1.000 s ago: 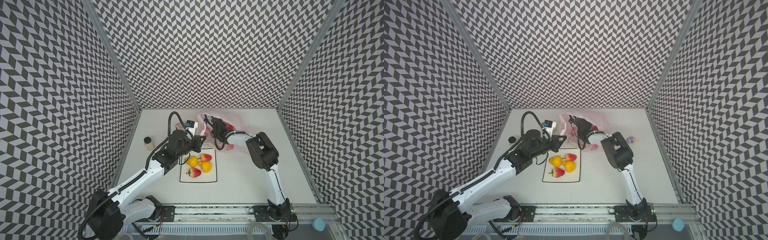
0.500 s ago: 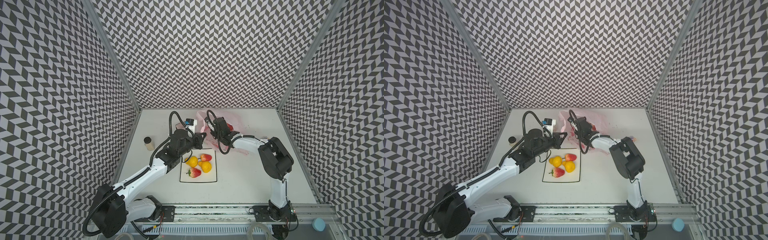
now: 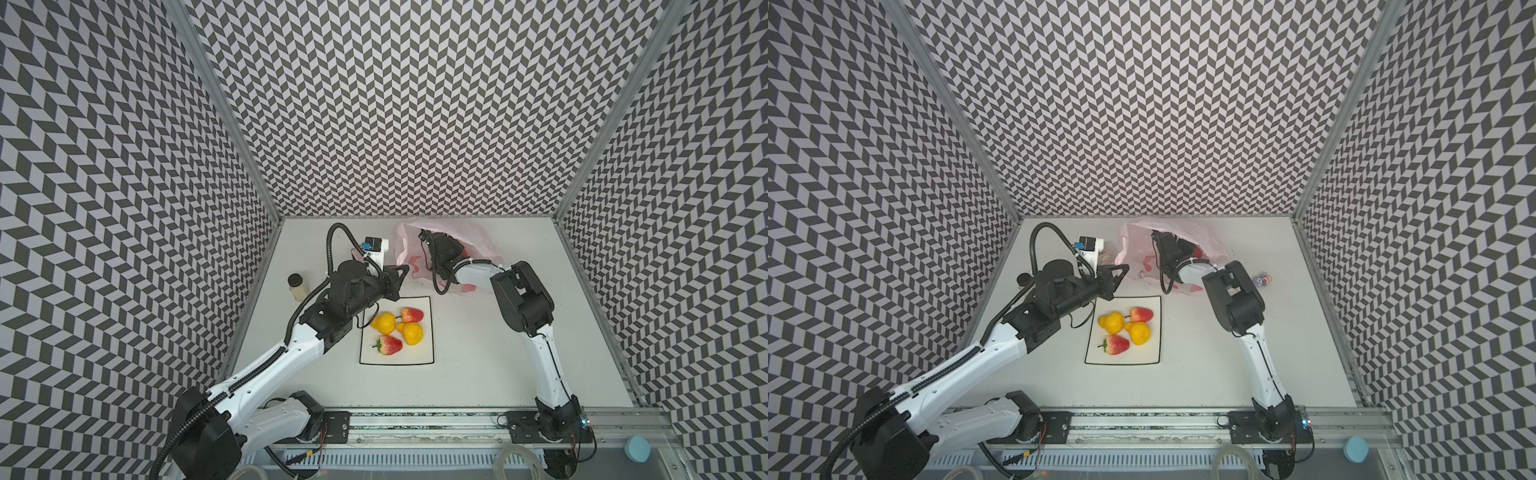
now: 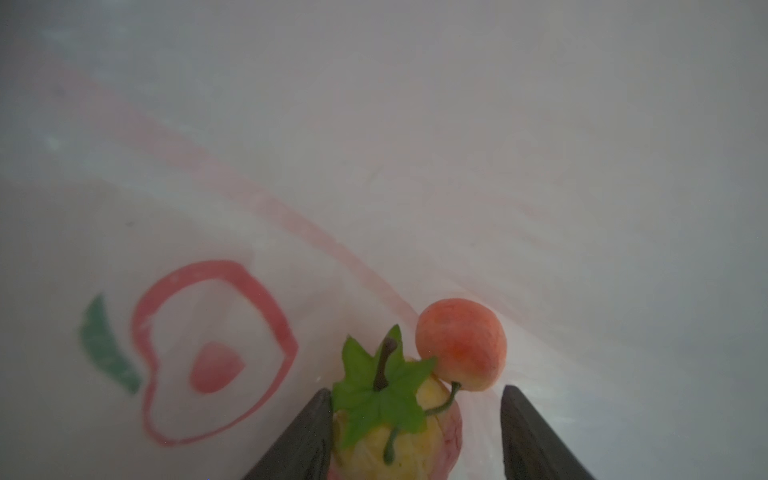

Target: Take the fake fruits out of the plastic bag

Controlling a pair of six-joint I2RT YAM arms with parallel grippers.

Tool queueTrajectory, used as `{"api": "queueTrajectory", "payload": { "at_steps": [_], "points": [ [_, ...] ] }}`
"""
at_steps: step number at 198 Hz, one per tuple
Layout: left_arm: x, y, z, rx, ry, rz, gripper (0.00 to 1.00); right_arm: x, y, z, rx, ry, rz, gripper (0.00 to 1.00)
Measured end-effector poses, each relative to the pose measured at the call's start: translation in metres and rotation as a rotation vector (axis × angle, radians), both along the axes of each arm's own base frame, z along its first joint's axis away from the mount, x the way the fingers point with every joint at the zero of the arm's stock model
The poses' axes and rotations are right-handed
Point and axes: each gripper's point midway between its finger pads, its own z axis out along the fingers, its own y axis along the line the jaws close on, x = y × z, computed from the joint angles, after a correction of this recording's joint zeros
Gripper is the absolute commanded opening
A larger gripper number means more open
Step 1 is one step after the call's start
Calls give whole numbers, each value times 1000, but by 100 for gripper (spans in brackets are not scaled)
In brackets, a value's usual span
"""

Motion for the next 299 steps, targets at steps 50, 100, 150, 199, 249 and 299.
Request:
{"api": "queueTrajectory", "payload": {
  "at_steps": [50,100,150,199,249,299],
  "points": [
    [-1,1,-5,23,9,-3,0,15,-11,-1,5,1,-42,60],
    [-2,1,-6,28,11,-3,0,5,-17,-17,30,75,-72,65],
    [1,-1,-12,37,25,-7,0,-5,-23,-8,125,101,-105,65],
    [2,-2,-12,38,27,-6,0,5,-29,-1,184,117,-145,59],
    [2,-2,-12,38,27,-5,0,2,-38,-10,184,157,-179,63],
    [3,-2,-7,33,18,-3,0,-5,-43,-24,196,184,-200,65]
  ]
}}
